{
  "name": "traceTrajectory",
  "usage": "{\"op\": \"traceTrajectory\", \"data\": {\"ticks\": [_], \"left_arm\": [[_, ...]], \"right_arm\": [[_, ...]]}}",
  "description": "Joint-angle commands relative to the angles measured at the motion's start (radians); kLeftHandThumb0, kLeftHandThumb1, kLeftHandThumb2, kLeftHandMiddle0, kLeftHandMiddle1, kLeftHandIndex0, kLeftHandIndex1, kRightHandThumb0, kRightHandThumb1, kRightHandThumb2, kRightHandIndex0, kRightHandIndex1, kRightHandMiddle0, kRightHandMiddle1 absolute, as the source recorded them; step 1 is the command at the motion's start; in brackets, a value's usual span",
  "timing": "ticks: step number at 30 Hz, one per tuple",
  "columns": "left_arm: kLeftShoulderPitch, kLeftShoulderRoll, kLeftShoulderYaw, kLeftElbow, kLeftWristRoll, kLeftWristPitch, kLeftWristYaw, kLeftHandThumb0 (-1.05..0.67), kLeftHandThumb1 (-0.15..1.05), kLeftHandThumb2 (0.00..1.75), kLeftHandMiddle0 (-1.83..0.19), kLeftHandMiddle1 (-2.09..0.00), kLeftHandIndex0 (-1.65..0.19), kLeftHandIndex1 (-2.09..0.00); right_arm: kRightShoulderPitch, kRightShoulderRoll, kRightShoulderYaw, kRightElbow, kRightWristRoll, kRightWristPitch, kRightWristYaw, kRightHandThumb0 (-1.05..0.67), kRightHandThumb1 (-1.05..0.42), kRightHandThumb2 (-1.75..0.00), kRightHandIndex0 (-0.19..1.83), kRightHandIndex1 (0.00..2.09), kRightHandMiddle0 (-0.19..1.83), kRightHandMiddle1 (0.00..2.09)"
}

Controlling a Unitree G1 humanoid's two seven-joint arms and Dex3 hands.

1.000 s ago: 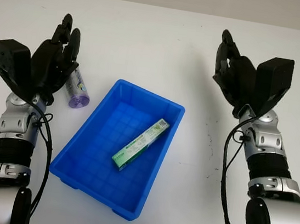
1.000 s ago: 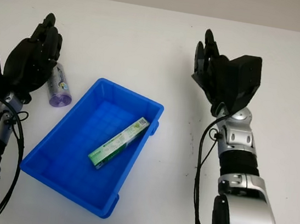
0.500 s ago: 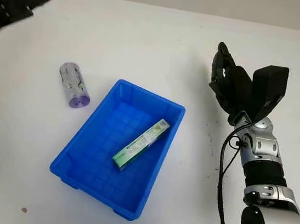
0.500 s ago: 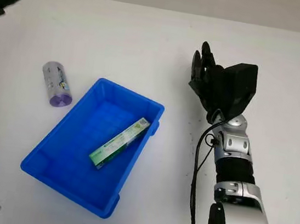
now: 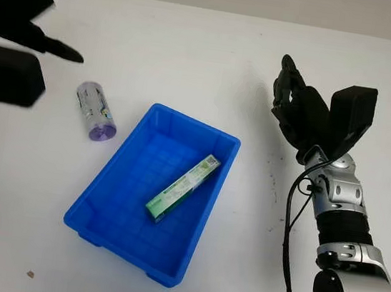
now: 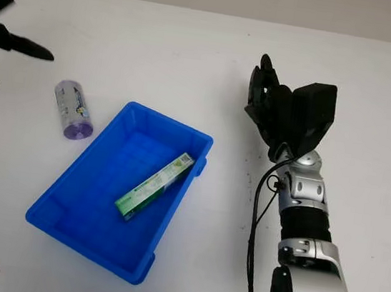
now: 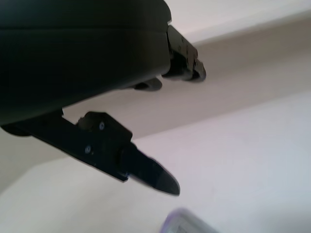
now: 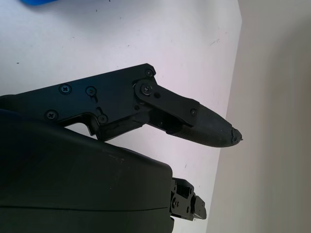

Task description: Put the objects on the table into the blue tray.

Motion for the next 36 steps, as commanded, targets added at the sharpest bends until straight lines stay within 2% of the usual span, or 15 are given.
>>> {"op": "traceTrajectory", "data": {"ticks": [1, 6, 11, 15, 23, 26, 27, 28, 29, 31, 32, 36], "left_arm": [[-0.051, 0.032, -0.043, 0.007, 0.068, -0.015, 0.029, -0.35, 0.83, 0.06, -0.27, -0.02, -0.18, -0.05], [-0.056, 0.035, -0.094, 0.034, 0.139, -0.058, 0.072, -0.36, 0.78, 0.04, -0.24, -0.02, -0.17, -0.05], [-0.036, 0.046, -0.133, 0.028, 0.192, -0.076, 0.071, -0.37, 0.79, 0.06, -0.19, -0.02, -0.16, -0.05], [-0.004, 0.057, -0.159, 0.044, 0.231, -0.105, 0.155, -0.39, 0.79, 0.06, -0.22, -0.05, -0.22, -0.07], [-0.017, -0.003, -0.243, 0.141, 0.282, -0.111, 0.212, -0.40, 0.87, 0.08, -0.24, -0.06, -0.21, -0.05], [-0.019, -0.032, -0.277, 0.196, 0.295, -0.124, 0.267, -0.40, 0.89, 0.07, -0.30, -0.10, -0.26, -0.08], [-0.019, -0.041, -0.288, 0.213, 0.298, -0.127, 0.288, -0.40, 0.91, 0.06, -0.18, -0.41, -0.22, -0.28], [-0.020, -0.049, -0.303, 0.228, 0.309, -0.128, 0.317, -0.41, 0.93, 0.06, 0.04, -1.04, 0.00, -0.89], [-0.022, -0.056, -0.318, 0.242, 0.321, -0.127, 0.342, -0.41, 0.94, 0.06, 0.11, -1.32, 0.09, -1.20], [-0.029, -0.069, -0.355, 0.268, 0.355, -0.123, 0.402, -0.41, 0.99, 0.07, 0.18, -1.55, 0.17, -1.51], [-0.033, -0.075, -0.368, 0.283, 0.361, -0.126, 0.417, -0.41, 1.01, 0.07, 0.18, -1.63, 0.18, -1.58], [-0.046, -0.101, -0.425, 0.333, 0.403, -0.106, 0.481, -0.42, 1.05, 0.12, 0.19, -1.74, 0.06, -1.60]], "right_arm": [[0.007, -0.004, -0.009, -0.010, 0.001, 0.004, -0.003, -0.67, -1.05, -0.80, -0.19, 0.00, -0.19, 0.00], [0.005, -0.003, -0.013, -0.007, 0.004, 0.006, -0.010, -0.67, -1.05, -0.79, -0.19, 0.00, -0.19, 0.00], [0.005, -0.005, -0.015, -0.011, 0.004, 0.010, -0.008, -0.66, -1.05, -0.80, -0.19, 0.00, -0.19, 0.00], [-0.001, -0.010, -0.014, -0.003, 0.000, 0.009, 0.001, -0.67, -1.05, -0.79, -0.19, 0.00, -0.19, 0.00], [-0.001, -0.010, -0.016, -0.013, 0.001, 0.015, -0.001, -0.67, -1.05, -0.79, -0.19, 0.00, -0.19, 0.00], [0.005, -0.016, -0.014, -0.023, 0.000, 0.016, 0.004, -0.66, -1.05, -0.80, -0.19, 0.00, -0.19, 0.00], [0.007, -0.017, -0.014, -0.026, -0.001, 0.016, 0.004, -0.66, -1.05, -0.80, -0.19, 0.00, -0.19, 0.00], [0.009, -0.018, -0.014, -0.029, -0.002, 0.015, 0.004, -0.66, -1.05, -0.80, -0.19, 0.00, -0.19, 0.00], [0.010, -0.020, -0.014, -0.031, -0.003, 0.017, 0.002, -0.66, -1.05, -0.80, -0.19, 0.00, -0.19, 0.00], [0.011, -0.021, -0.014, -0.030, -0.005, 0.018, 0.000, -0.66, -1.05, -0.79, -0.19, 0.00, -0.19, 0.00], [0.012, -0.020, -0.015, -0.031, -0.006, 0.019, -0.001, -0.66, -1.05, -0.79, -0.19, 0.00, -0.19, 0.00], [0.014, -0.017, -0.016, -0.032, -0.002, 0.020, 0.001, -0.65, -1.05, -0.79, -0.19, 0.00, -0.19, 0.00]]}}
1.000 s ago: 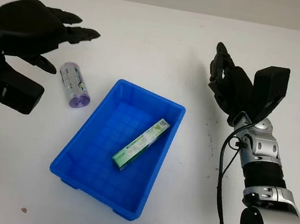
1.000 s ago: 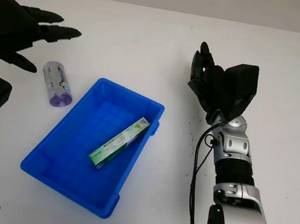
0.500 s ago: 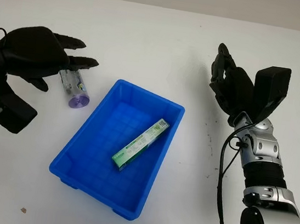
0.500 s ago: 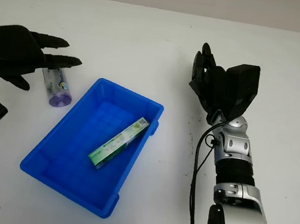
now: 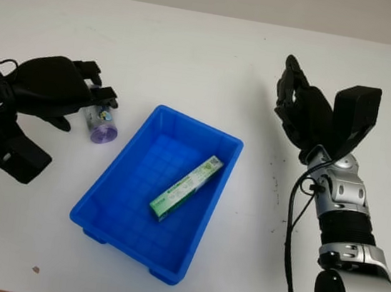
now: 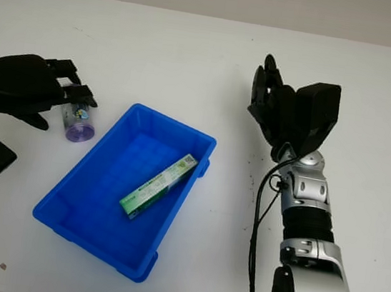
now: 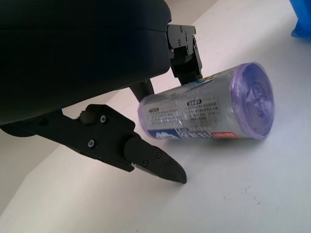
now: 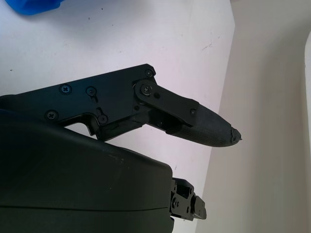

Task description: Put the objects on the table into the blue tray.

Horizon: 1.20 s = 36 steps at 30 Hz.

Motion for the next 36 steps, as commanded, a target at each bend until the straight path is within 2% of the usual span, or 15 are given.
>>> {"op": "traceTrajectory", "data": {"ticks": [1, 4, 5, 7, 10, 12, 15, 19, 24, 26, 28, 31, 33, 35, 36], "left_arm": [[0.029, -0.054, -0.063, 0.034, 0.034, 0.011, 0.043, -0.42, 1.05, 0.14, 0.19, -1.77, 0.04, -1.59], [0.017, -0.070, -0.112, 0.077, 0.080, 0.052, 0.147, -0.44, 1.05, 0.24, 0.09, -1.96, 0.01, -1.73], [0.012, -0.075, -0.122, 0.089, 0.086, 0.065, 0.157, -0.46, 1.05, 0.36, 0.05, -2.03, 0.06, -1.86], [0.009, -0.086, -0.133, 0.115, 0.079, 0.078, 0.176, -0.48, 1.05, 0.44, -0.08, -2.08, 0.05, -2.01], [0.012, -0.103, -0.122, 0.150, 0.029, 0.065, 0.183, -0.51, 1.05, 0.51, -0.51, -2.09, -0.23, -2.09], [0.013, -0.108, -0.114, 0.155, -0.005, 0.062, 0.164, -0.51, 1.05, 0.53, -0.64, -2.09, -0.31, -2.09], [0.020, -0.109, -0.080, 0.143, -0.078, 0.082, 0.107, -0.50, 1.05, 0.53, -0.64, -2.09, -0.31, -2.09], [0.014, -0.094, -0.029, 0.119, -0.152, 0.121, 0.111, -0.46, 1.05, 0.54, -0.68, -2.09, -0.28, -2.09], [-0.006, -0.066, 0.104, 0.082, -0.330, 0.158, 0.020, -0.45, 1.05, 0.46, -0.52, -2.09, -0.20, -2.09], [-0.011, -0.062, 0.179, 0.041, -0.422, 0.189, -0.028, -0.46, 1.05, 0.47, -0.47, -2.09, -0.17, -2.09], [-0.013, -0.071, 0.267, -0.012, -0.535, 0.220, -0.092, -0.50, 1.05, 0.54, -0.52, -2.09, -0.17, -2.09], [0.003, -0.104, 0.416, -0.121, -0.783, 0.212, -0.225, -0.48, 1.05, 0.49, -0.74, -2.09, -0.23, -2.09], [0.044, -0.130, 0.491, -0.256, -0.932, 0.260, -0.337, -0.47, 1.05, 0.47, -0.92, -2.09, -0.39, -2.09], [0.096, -0.150, 0.545, -0.435, -1.040, 0.345, -0.435, -0.46, 1.05, 0.47, -0.96, -2.09, -0.43, -2.09], [0.121, -0.156, 0.563, -0.527, -1.071, 0.394, -0.474, -0.45, 1.05, 0.48, -1.00, -2.09, -0.51, -2.09]], "right_arm": [[0.012, -0.009, -0.007, -0.021, 0.002, 0.006, 0.003, -0.65, -1.05, -0.79, -0.19, 0.00, -0.19, 0.00], [0.015, -0.007, -0.006, -0.024, 0.000, 0.009, -0.004, -0.65, -1.05, -0.80, -0.19, 0.00, -0.19, 0.00], [0.015, -0.007, -0.006, -0.022, 0.000, 0.008, -0.004, -0.66, -1.05, -0.80, -0.19, 0.00, -0.19, 0.00], [0.016, -0.008, -0.007, -0.017, 0.001, 0.004, 0.000, -0.66, -1.05, -0.79, -0.19, 0.00, -0.19, 0.00], [0.020, -0.008, -0.007, -0.021, 0.001, 0.006, 0.000, -0.66, -1.05, -0.79, -0.19, 0.00, -0.19, 0.00], [0.022, -0.008, -0.007, -0.025, 0.000, 0.007, -0.002, -0.65, -1.05, -0.80, -0.19, 0.00, -0.19, 0.00], [0.022, -0.004, -0.009, -0.024, 0.003, 0.004, -0.006, -0.64, -1.05, -0.80, -0.19, 0.00, -0.19, 0.00], [0.023, -0.002, -0.010, -0.021, 0.007, 0.004, -0.002, -0.64, -1.05, -0.80, -0.19, 0.00, -0.19, 0.00], [0.024, -0.001, -0.014, -0.025, 0.016, 0.019, -0.004, -0.64, -1.05, -0.79, -0.19, 0.00, -0.19, 0.00], [0.026, 0.002, -0.014, -0.025, 0.018, 0.017, -0.006, -0.64, -1.05, -0.78, -0.19, 0.00, -0.19, 0.00], [0.026, 0.002, -0.011, -0.026, 0.016, 0.020, -0.005, -0.65, -1.05, -0.79, -0.19, 0.00, -0.19, 0.00], [0.025, 0.015, -0.018, -0.032, 0.021, 0.026, -0.028, -0.65, -1.05, -0.76, -0.19, 0.00, -0.19, 0.00], [0.025, 0.015, -0.016, -0.033, 0.022, 0.028, -0.027, -0.65, -1.05, -0.76, -0.19, 0.00, -0.19, 0.00], [0.024, 0.016, -0.016, -0.030, 0.024, 0.026, -0.024, -0.65, -1.05, -0.76, -0.19, 0.00, -0.19, 0.00], [0.024, 0.017, -0.017, -0.031, 0.025, 0.026, -0.024, -0.65, -1.05, -0.76, -0.19, 0.00, -0.19, 0.00]]}}
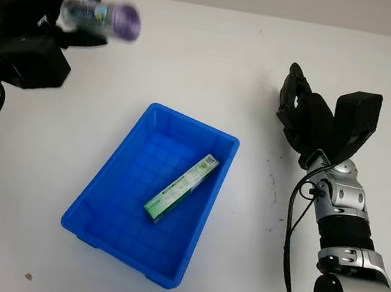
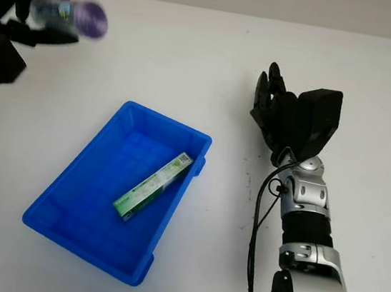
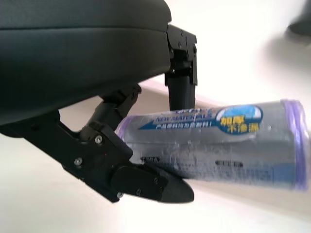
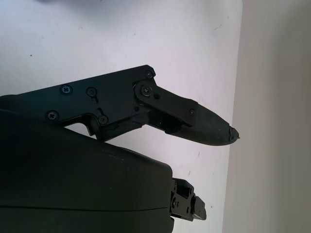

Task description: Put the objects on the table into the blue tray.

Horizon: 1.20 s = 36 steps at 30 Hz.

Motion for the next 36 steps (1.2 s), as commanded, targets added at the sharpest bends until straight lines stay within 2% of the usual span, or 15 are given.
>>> {"op": "traceTrajectory", "data": {"ticks": [1, 6, 12, 16, 19, 20, 22, 23, 25, 26, 28, 29, 31, 32, 36], "left_arm": [[0.069, -0.015, 0.051, -0.205, -0.084, 0.093, -0.089, -0.44, 1.05, 0.49, -1.02, -2.09, -0.55, -2.09], [0.176, -0.050, 0.108, -0.527, -0.228, 0.305, -0.242, -0.42, 1.05, 0.50, -0.83, -2.09, -0.52, -2.09], [0.248, -0.025, 0.114, -0.781, -0.323, 0.571, -0.440, -0.45, 1.05, 0.52, -0.81, -2.09, -0.41, -2.09], [0.273, -0.005, 0.101, -0.894, -0.324, 0.759, -0.531, -0.41, 1.05, 0.49, -0.85, -2.09, -0.38, -2.09], [0.292, 0.016, 0.074, -0.942, -0.284, 0.822, -0.579, -0.34, 1.05, 0.45, -0.98, -2.09, -0.47, -2.09], [0.291, 0.040, 0.050, -0.960, -0.250, 0.860, -0.598, -0.33, 1.05, 0.42, -0.98, -2.09, -0.44, -2.09], [0.280, 0.071, 0.017, -0.984, -0.195, 0.921, -0.632, -0.35, 1.05, 0.39, -0.88, -2.09, -0.28, -2.09], [0.271, 0.087, -0.003, -0.992, -0.171, 0.947, -0.655, -0.38, 1.05, 0.37, -0.63, -2.09, -0.12, -2.09], [0.254, 0.116, -0.043, -0.988, -0.130, 0.960, -0.708, -0.41, 1.05, 0.34, -0.35, -2.09, 0.09, -2.05], [0.247, 0.124, -0.058, -0.983, -0.114, 0.957, -0.731, -0.44, 1.05, 0.33, -0.21, -1.45, 0.12, -1.56], [0.232, 0.138, -0.087, -0.973, -0.086, 0.955, -0.780, -0.48, 1.05, 0.32, -0.20, -0.83, 0.10, -1.09], [0.228, 0.134, -0.092, -0.966, -0.080, 0.949, -0.795, -0.49, 1.05, 0.30, -0.20, -0.43, 0.07, -0.74], [0.219, 0.118, -0.095, -0.944, -0.090, 0.938, -0.826, -0.48, 1.05, 0.25, -0.15, -0.16, 0.09, -0.46], [0.216, 0.111, -0.093, -0.934, -0.095, 0.931, -0.837, -0.47, 1.05, 0.24, -0.05, -0.08, 0.15, -0.29], [0.207, 0.091, -0.074, -0.893, -0.118, 0.890, -0.859, -0.46, 1.05, 0.26, 0.04, -0.03, 0.19, -0.09]], "right_arm": [[0.000, 0.005, -0.007, -0.022, 0.008, 0.003, -0.001, -0.65, -1.05, -0.76, -0.19, 0.00, -0.19, 0.00], [0.004, 0.006, -0.004, -0.024, 0.004, -0.008, 0.003, -0.65, -1.05, -0.76, -0.19, 0.00, -0.19, 0.00], [0.008, 0.009, -0.007, -0.035, 0.001, -0.001, -0.005, -0.66, -1.05, -0.75, -0.19, 0.00, -0.19, 0.00], [0.010, 0.012, -0.007, -0.044, 0.000, 0.002, -0.015, -0.65, -1.05, -0.74, -0.19, 0.00, -0.19, 0.00], [0.010, 0.013, -0.005, -0.047, -0.004, 0.006, -0.024, -0.65, -1.05, -0.75, -0.19, 0.00, -0.19, 0.00], [0.011, 0.013, -0.004, -0.047, -0.005, 0.006, -0.026, -0.65, -1.05, -0.75, -0.19, 0.00, -0.19, 0.00], [0.011, 0.013, -0.004, -0.045, -0.006, 0.005, -0.028, -0.65, -1.05, -0.75, -0.19, 0.00, -0.19, 0.00], [0.011, 0.012, -0.004, -0.044, -0.006, 0.004, -0.028, -0.65, -1.05, -0.74, -0.19, 0.00, -0.19, 0.00], [0.012, 0.012, -0.003, -0.046, -0.007, 0.005, -0.028, -0.65, -1.05, -0.73, -0.19, 0.00, -0.19, 0.00], [0.013, 0.012, -0.003, -0.047, -0.007, 0.007, -0.029, -0.65, -1.05, -0.73, -0.19, 0.00, -0.19, 0.00], [0.014, 0.012, -0.001, -0.051, -0.008, 0.011, -0.030, -0.65, -1.05, -0.73, -0.19, 0.00, -0.19, 0.00], [0.013, 0.011, -0.001, -0.050, -0.008, 0.013, -0.028, -0.65, -1.05, -0.73, -0.19, 0.00, -0.19, 0.00], [0.013, 0.007, 0.001, -0.044, -0.008, 0.010, -0.017, -0.65, -1.05, -0.72, -0.19, 0.00, -0.19, 0.00], [0.014, 0.006, 0.002, -0.044, -0.009, 0.009, -0.013, -0.65, -1.05, -0.73, -0.19, 0.00, -0.19, 0.00], [0.014, 0.012, -0.005, -0.047, -0.005, 0.016, -0.020, -0.66, -1.05, -0.72, -0.19, 0.00, -0.19, 0.00]]}}
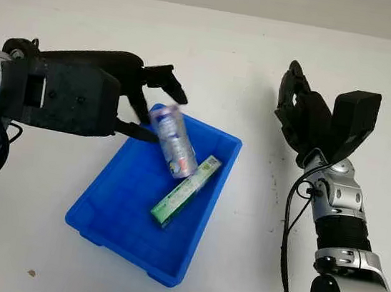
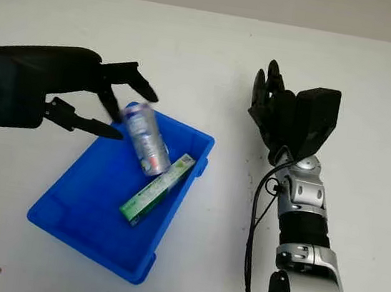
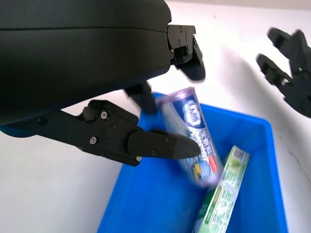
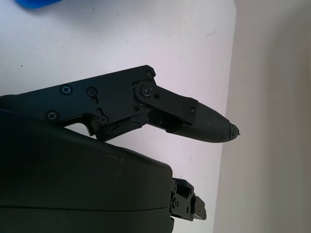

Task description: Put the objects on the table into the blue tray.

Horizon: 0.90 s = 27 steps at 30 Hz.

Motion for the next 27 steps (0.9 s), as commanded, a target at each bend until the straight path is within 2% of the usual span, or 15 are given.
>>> {"op": "traceTrajectory", "data": {"ticks": [1, 2, 3, 4, 6, 7, 9, 10, 11, 13, 14, 15, 19, 22, 27], "left_arm": [[-0.010, -0.020, 0.027, 0.012, -0.025, -0.012, -0.003, -0.43, 1.05, 0.27, 0.05, -0.03, 0.19, -0.07], [-0.006, -0.038, 0.047, 0.017, -0.045, -0.008, 0.008, -0.37, 1.05, 0.28, 0.01, -0.28, 0.19, -0.06], [-0.002, -0.056, 0.067, 0.018, -0.063, -0.001, 0.023, -0.27, 1.05, 0.34, 0.11, -0.69, 0.17, -0.06], [0.007, -0.089, 0.107, 0.027, -0.101, -0.009, 0.048, -0.22, 1.05, 0.38, 0.15, -0.89, 0.15, -0.07], [0.007, -0.152, 0.178, 0.036, -0.172, 0.041, 0.099, -0.14, 1.04, 0.60, 0.15, -0.33, 0.09, -0.09], [0.004, -0.181, 0.210, 0.041, -0.204, 0.065, 0.126, -0.15, 1.01, 0.71, 0.12, -0.20, 0.07, -0.09], [-0.003, -0.218, 0.255, 0.035, -0.239, 0.134, 0.186, -0.18, 0.84, 1.05, 0.06, -0.09, 0.02, -0.10], [-0.005, -0.236, 0.273, 0.027, -0.243, 0.167, 0.227, -0.19, 0.80, 1.12, 0.04, -0.08, 0.01, -0.10], [-0.002, -0.257, 0.296, 0.036, -0.247, 0.157, 0.266, -0.22, 0.76, 1.16, 0.02, -0.08, -0.01, -0.10], [-0.003, -0.303, 0.353, 0.088, -0.264, 0.106, 0.341, -0.35, 0.94, 0.78, 0.01, -0.06, 0.02, -0.08], [0.000, -0.326, 0.385, 0.129, -0.270, 0.062, 0.381, -0.41, 0.99, 0.67, -0.01, -0.07, 0.00, -0.08], [0.001, -0.338, 0.406, 0.173, -0.266, 0.019, 0.418, -0.49, 1.03, 0.63, -0.02, -0.07, -0.01, -0.09], [-0.016, -0.355, 0.454, 0.378, -0.263, -0.088, 0.512, -0.73, 1.05, 0.65, 0.10, -0.02, 0.09, -0.03], [-0.011, -0.375, 0.483, 0.525, -0.277, -0.158, 0.558, -0.79, 1.05, 0.70, 0.17, -0.01, 0.16, -0.01], [0.021, -0.379, 0.471, 0.664, -0.270, -0.242, 0.567, -0.81, 1.05, 0.72, 0.19, 0.00, 0.19, 0.00]], "right_arm": [[0.010, 0.000, -0.003, -0.016, -0.001, 0.007, -0.005, -0.66, -1.05, -0.72, -0.19, 0.00, -0.19, 0.00], [0.010, -0.002, 0.000, -0.016, -0.003, 0.004, -0.002, -0.65, -1.05, -0.72, -0.19, 0.00, -0.19, 0.00], [0.009, -0.003, 0.001, -0.015, -0.004, 0.004, 0.000, -0.65, -1.05, -0.73, -0.19, 0.00, -0.19, 0.00], [0.008, -0.002, 0.001, -0.014, -0.004, 0.004, -0.002, -0.65, -1.05, -0.73, -0.19, 0.00, -0.19, 0.00], [0.007, -0.003, 0.002, -0.011, -0.003, 0.003, 0.002, -0.66, -1.05, -0.73, -0.19, 0.00, -0.19, 0.00], [0.005, -0.003, 0.002, -0.011, -0.002, 0.004, 0.004, -0.66, -1.05, -0.73, -0.19, 0.00, -0.19, 0.00], [0.003, -0.001, 0.000, -0.009, 0.003, 0.006, 0.010, -0.65, -1.05, -0.73, -0.19, 0.00, -0.19, 0.00], [0.002, 0.002, -0.002, -0.010, 0.005, 0.007, 0.009, -0.65, -1.05, -0.73, -0.19, 0.00, -0.19, 0.00], [0.002, 0.003, -0.003, -0.011, 0.008, 0.007, 0.013, -0.65, -1.05, -0.73, -0.19, 0.00, -0.19, 0.00], [0.001, 0.002, -0.002, -0.011, 0.011, 0.008, 0.022, -0.65, -1.05, -0.74, -0.19, 0.00, -0.19, 0.00], [0.000, 0.001, -0.001, -0.012, 0.010, 0.009, 0.024, -0.65, -1.05, -0.75, -0.19, 0.00, -0.19, 0.00], [-0.001, 0.002, -0.002, -0.011, 0.010, 0.008, 0.025, -0.65, -1.05, -0.75, -0.19, 0.00, -0.19, 0.00], [-0.004, 0.001, -0.005, -0.007, 0.011, -0.006, 0.036, -0.65, -1.05, -0.77, -0.19, 0.00, -0.19, 0.00], [0.000, 0.004, -0.011, -0.025, 0.020, -0.013, 0.044, -0.67, -1.05, -0.78, -0.19, 0.00, -0.19, 0.00], [0.009, 0.003, -0.012, -0.075, 0.023, 0.001, 0.027, -0.68, -1.05, -0.80, -0.19, 0.00, -0.19, 0.00]]}}
